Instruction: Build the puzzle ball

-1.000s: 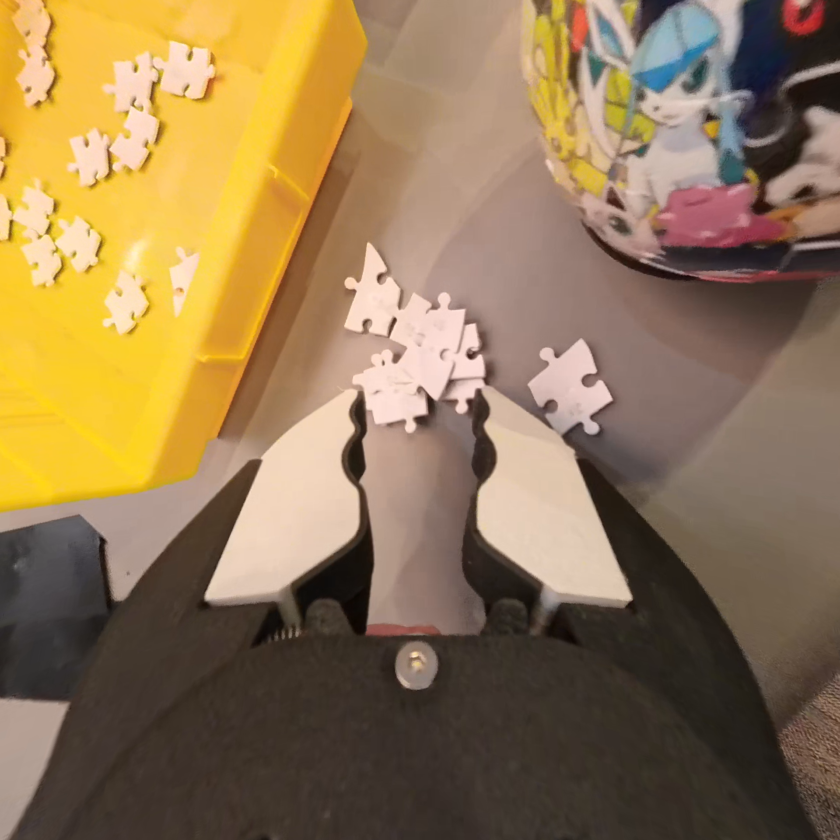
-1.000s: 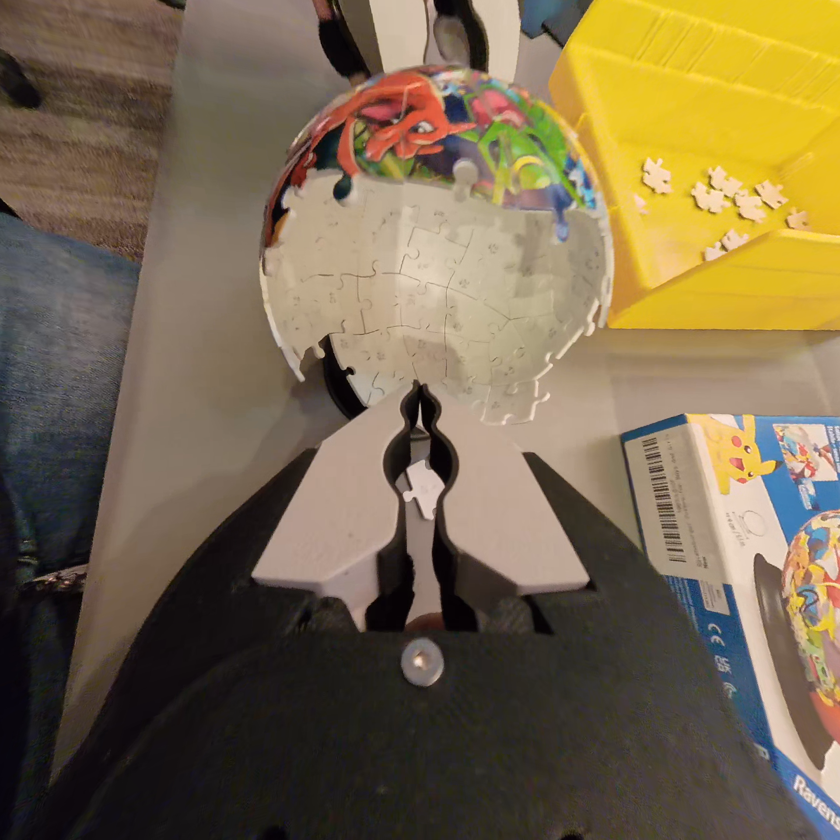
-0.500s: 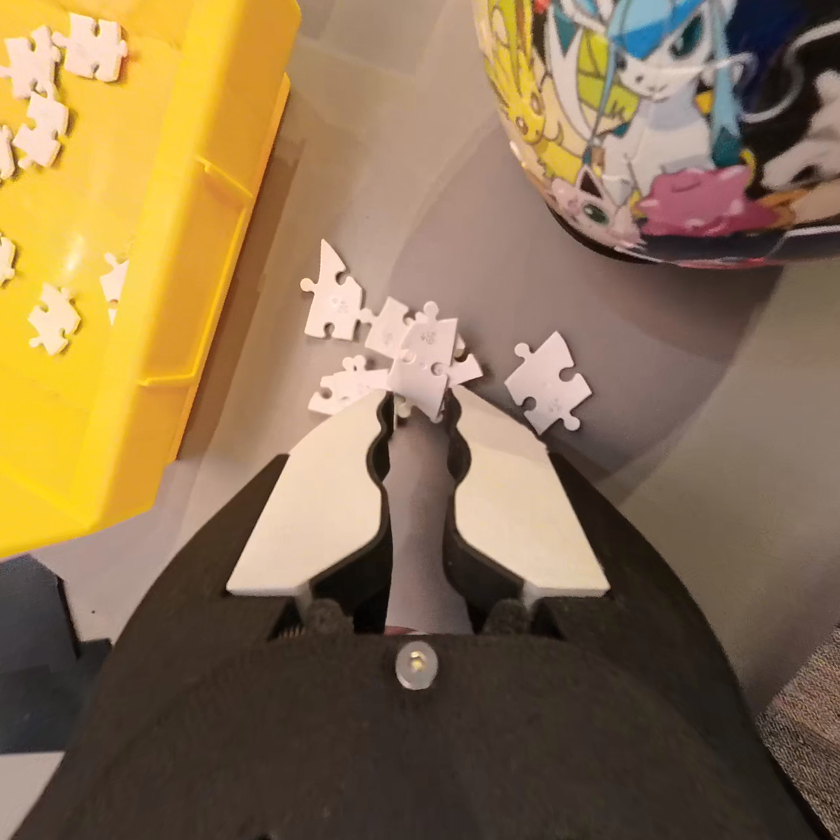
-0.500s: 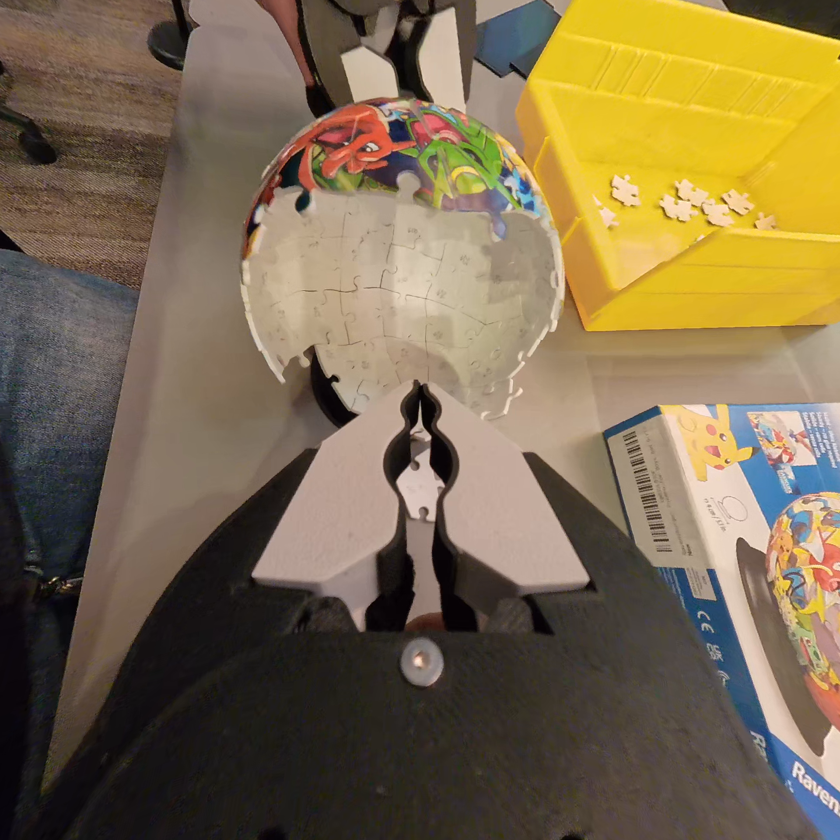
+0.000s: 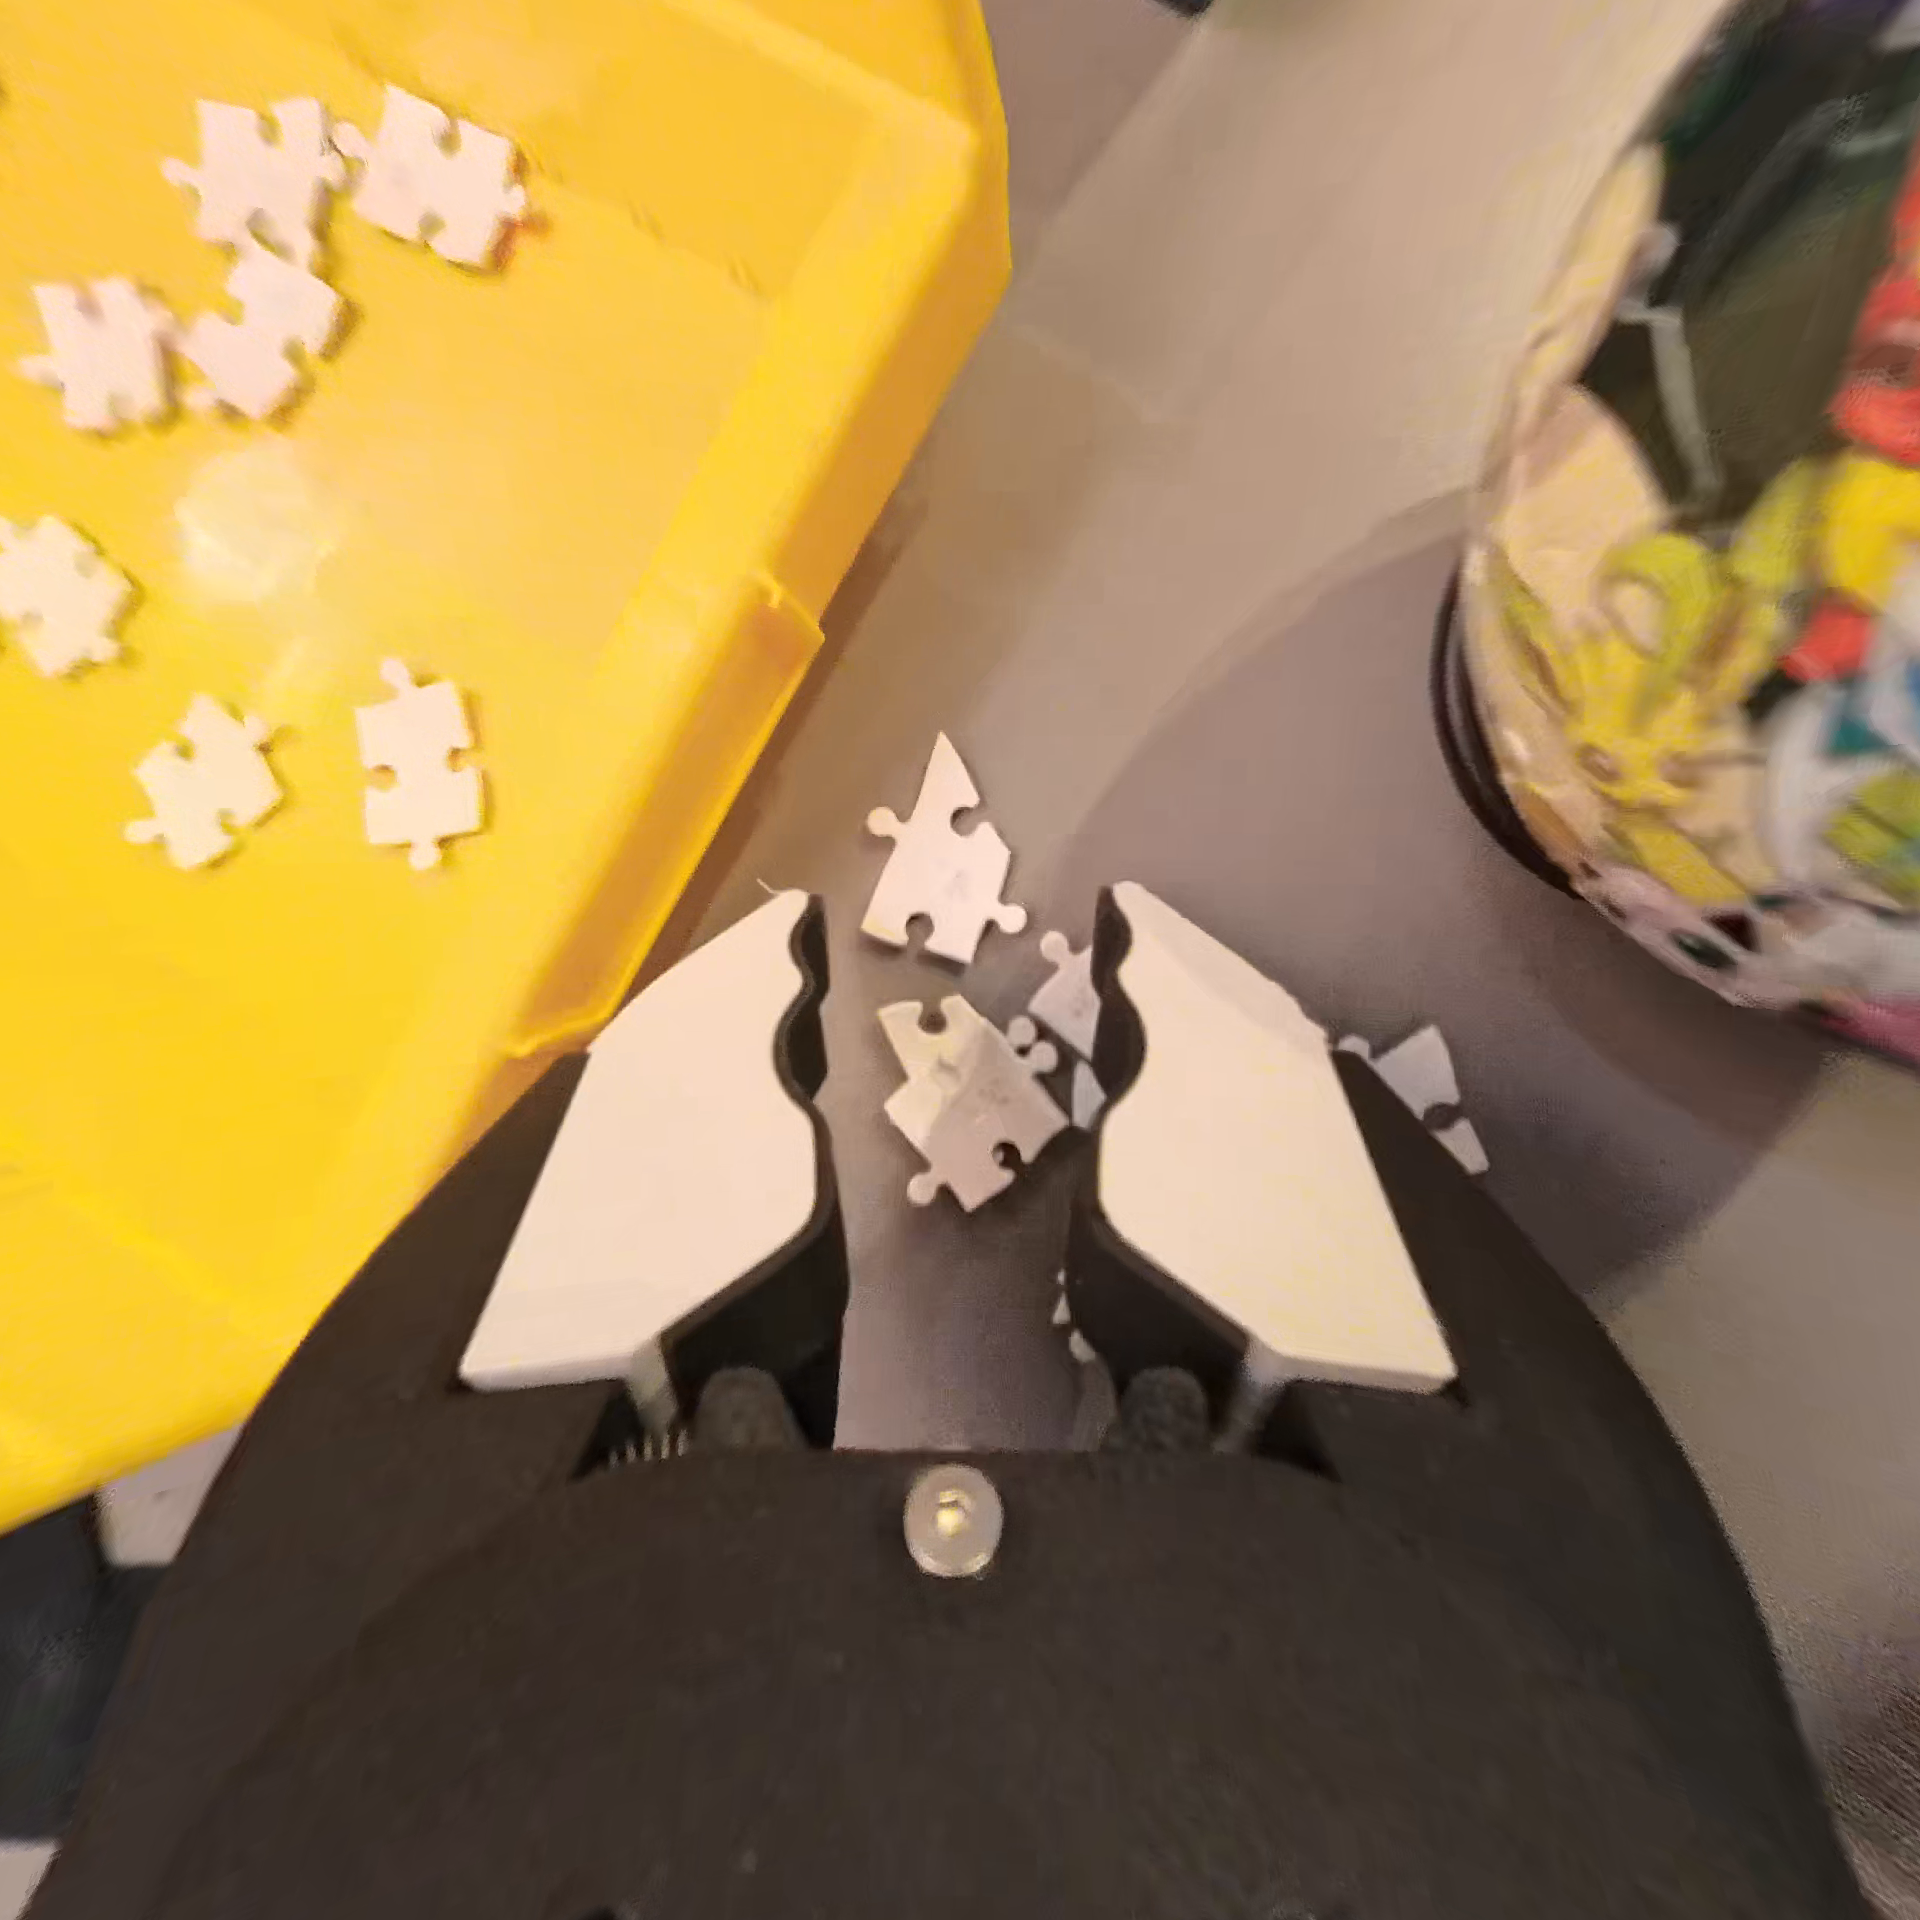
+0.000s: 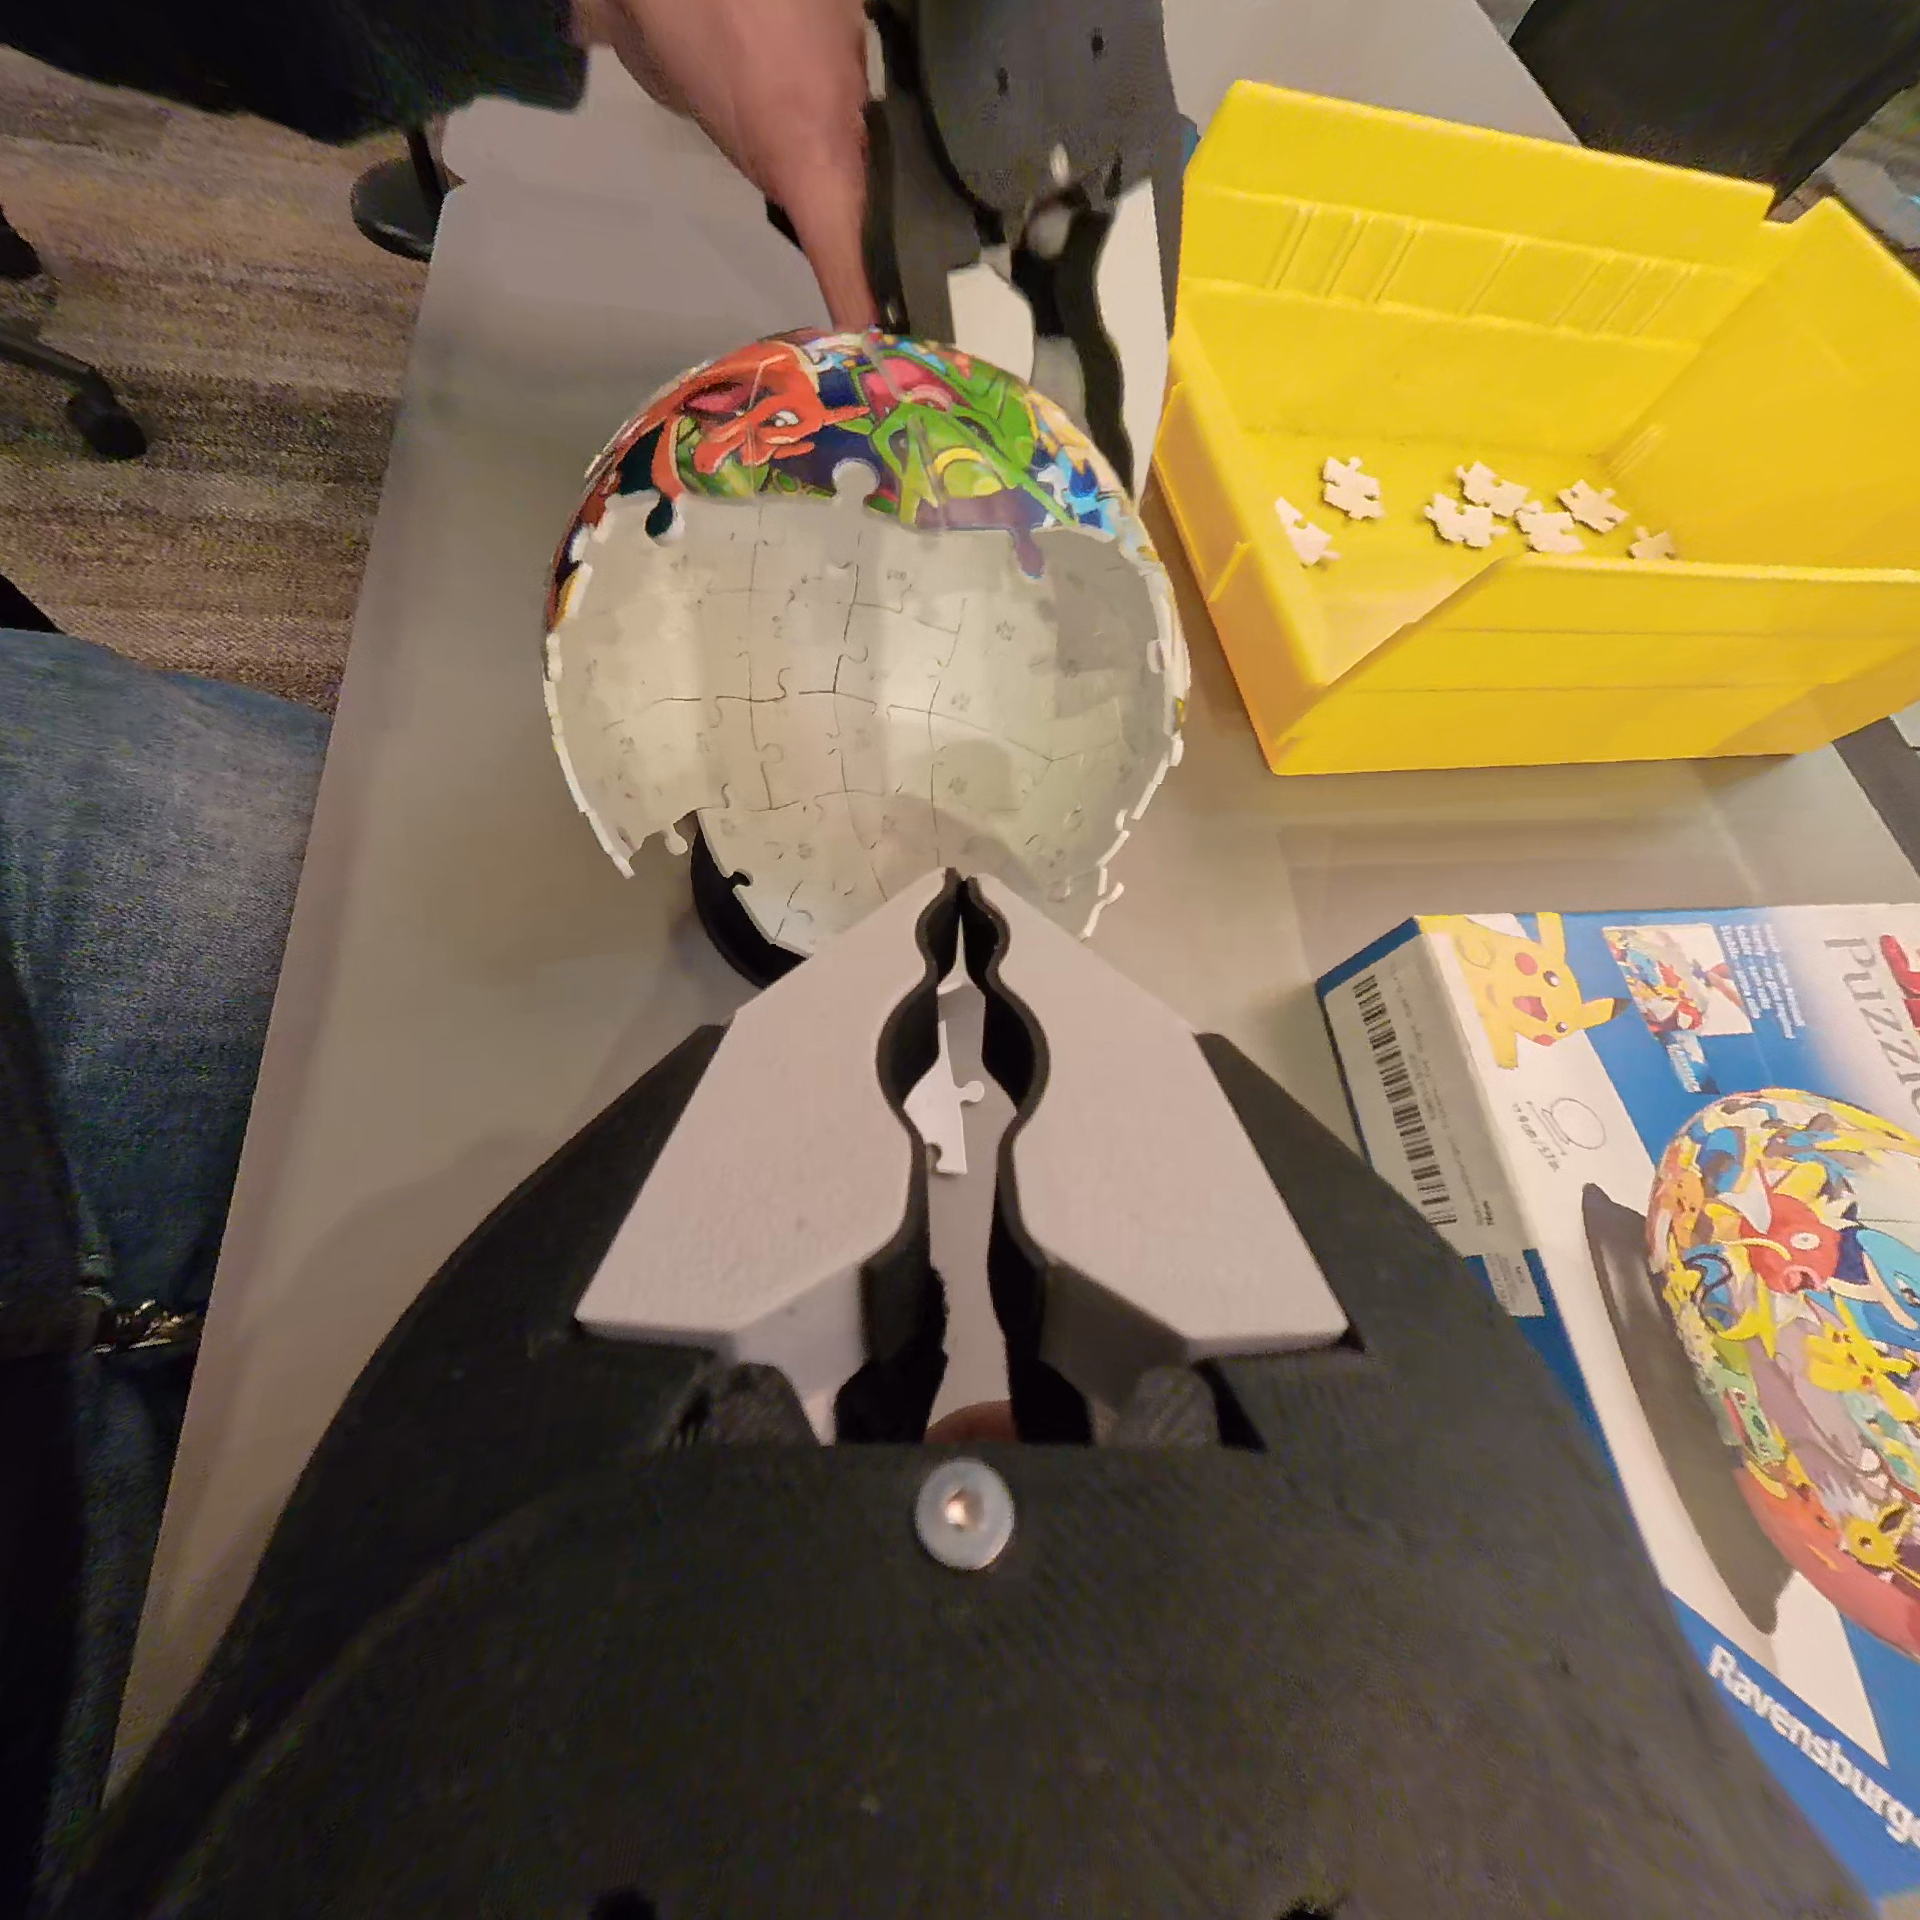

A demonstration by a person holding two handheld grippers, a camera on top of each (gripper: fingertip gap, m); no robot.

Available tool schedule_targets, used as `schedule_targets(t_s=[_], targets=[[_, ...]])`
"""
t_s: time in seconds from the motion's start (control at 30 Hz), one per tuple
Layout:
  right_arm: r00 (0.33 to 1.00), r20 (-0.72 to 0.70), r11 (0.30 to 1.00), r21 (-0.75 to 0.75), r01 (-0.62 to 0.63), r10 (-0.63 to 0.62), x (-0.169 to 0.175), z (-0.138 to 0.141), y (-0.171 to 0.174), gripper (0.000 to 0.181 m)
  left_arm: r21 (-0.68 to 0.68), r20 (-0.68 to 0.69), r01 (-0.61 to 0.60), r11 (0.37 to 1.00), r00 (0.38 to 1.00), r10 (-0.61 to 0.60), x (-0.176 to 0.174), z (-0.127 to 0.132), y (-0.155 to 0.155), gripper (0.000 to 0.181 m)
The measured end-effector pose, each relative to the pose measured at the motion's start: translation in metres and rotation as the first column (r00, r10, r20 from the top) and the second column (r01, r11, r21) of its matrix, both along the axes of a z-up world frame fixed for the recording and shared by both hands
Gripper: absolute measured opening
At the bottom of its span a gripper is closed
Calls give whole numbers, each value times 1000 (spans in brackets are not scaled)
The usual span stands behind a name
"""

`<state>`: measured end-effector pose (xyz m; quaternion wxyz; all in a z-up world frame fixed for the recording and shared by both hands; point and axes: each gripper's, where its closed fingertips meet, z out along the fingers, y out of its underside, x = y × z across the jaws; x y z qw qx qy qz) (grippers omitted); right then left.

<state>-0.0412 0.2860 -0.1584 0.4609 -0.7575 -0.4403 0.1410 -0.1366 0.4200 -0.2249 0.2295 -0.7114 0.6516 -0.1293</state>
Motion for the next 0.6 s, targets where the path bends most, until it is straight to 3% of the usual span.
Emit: schedule_targets(t_s=[0.13, 0.23, 0.6], targets=[[1000, -15, 1000, 6, 12, -12, 6, 4, 1, 0, -124, -37, -44, 991, 999, 39, 7, -13, 0, 39], [999, -27, 1000, 7, 20, -20, 11, 6, 3, 0, -118, -59, -31, 993, 998, 24, 8, -13, 0, 24], [993, -96, 997, -14, 71, -72, 31, 15, 11, 0, 2, 8, 21, 1000, 1000, -21, 11, 2, -3, 23]])
